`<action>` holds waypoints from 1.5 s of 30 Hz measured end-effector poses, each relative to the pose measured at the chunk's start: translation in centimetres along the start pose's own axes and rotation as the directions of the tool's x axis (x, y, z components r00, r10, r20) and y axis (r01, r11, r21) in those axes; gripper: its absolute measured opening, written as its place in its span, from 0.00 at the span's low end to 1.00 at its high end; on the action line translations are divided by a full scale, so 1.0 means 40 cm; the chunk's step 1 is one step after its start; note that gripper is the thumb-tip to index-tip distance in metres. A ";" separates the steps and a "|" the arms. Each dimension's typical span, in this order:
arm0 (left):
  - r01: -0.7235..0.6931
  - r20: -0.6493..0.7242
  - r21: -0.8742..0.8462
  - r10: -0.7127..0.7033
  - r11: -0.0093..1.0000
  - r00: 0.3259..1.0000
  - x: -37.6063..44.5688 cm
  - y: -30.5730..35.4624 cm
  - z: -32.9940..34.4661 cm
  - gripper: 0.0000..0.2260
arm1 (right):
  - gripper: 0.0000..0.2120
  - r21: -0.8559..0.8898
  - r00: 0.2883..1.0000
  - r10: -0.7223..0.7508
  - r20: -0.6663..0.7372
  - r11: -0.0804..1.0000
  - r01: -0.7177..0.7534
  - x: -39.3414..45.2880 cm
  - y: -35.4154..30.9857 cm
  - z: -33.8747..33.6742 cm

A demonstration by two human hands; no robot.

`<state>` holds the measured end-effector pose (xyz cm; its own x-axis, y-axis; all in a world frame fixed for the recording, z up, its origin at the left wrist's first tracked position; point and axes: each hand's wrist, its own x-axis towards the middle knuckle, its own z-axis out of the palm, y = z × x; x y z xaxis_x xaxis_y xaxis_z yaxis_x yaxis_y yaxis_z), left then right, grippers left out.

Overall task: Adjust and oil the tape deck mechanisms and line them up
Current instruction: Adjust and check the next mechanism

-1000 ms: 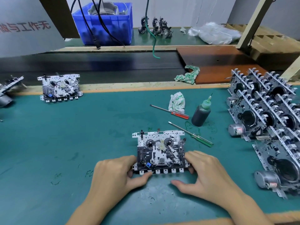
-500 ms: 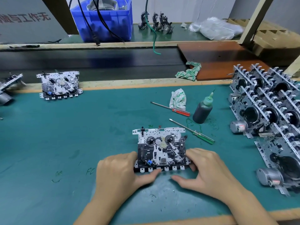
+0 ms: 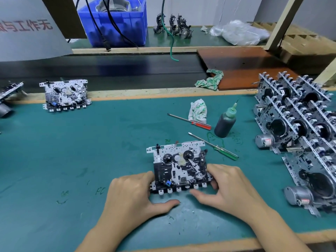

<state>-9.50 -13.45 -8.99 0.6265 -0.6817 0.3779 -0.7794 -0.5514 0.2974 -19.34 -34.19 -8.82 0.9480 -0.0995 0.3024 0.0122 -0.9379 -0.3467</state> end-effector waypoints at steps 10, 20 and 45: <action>0.200 -0.085 0.063 -0.195 0.978 0.977 0.002 0.030 0.019 0.26 | 0.22 0.014 0.996 -0.088 0.008 0.996 0.088 -0.001 0.010 -0.005; -0.075 0.069 -0.030 0.077 0.997 0.995 -0.002 -0.028 -0.003 0.24 | 0.21 0.005 0.997 -0.071 -0.015 0.997 0.071 -0.003 0.008 0.001; 0.105 0.063 -0.112 -0.099 0.988 0.993 0.005 -0.004 0.008 0.33 | 0.23 0.014 1.000 -0.021 -0.021 1.000 0.021 -0.003 0.004 0.001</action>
<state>-9.24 -13.66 -9.25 0.6996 -0.6527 0.2907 -0.7047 -0.5630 0.4318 -19.44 -34.33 -8.98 0.9405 -0.0868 0.3285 0.0370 -0.9349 -0.3529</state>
